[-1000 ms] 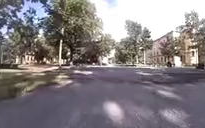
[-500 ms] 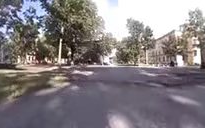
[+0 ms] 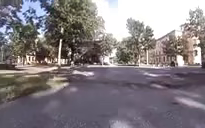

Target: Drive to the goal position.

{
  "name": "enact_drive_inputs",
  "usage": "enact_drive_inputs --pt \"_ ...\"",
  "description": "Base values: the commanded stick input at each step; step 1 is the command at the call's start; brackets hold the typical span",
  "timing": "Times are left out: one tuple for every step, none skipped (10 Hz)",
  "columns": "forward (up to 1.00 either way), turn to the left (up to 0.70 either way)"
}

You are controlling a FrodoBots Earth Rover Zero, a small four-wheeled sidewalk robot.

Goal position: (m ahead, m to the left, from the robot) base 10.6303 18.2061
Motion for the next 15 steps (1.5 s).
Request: enact_drive_inputs --pt "1.0 0.0" --pt "1.0 0.0" --pt "1.0 0.0" --pt "1.0 0.0" --pt "1.0 0.0" --pt "1.0 0.0" --pt "1.0 0.0" --pt "1.0 0.0" --pt "0.93 0.0" --pt "0.82 0.0" --pt "0.11 0.0" --pt "1.0 0.0" --pt "1.0 0.0" --pt "1.0 0.0" --pt "1.0 0.0"
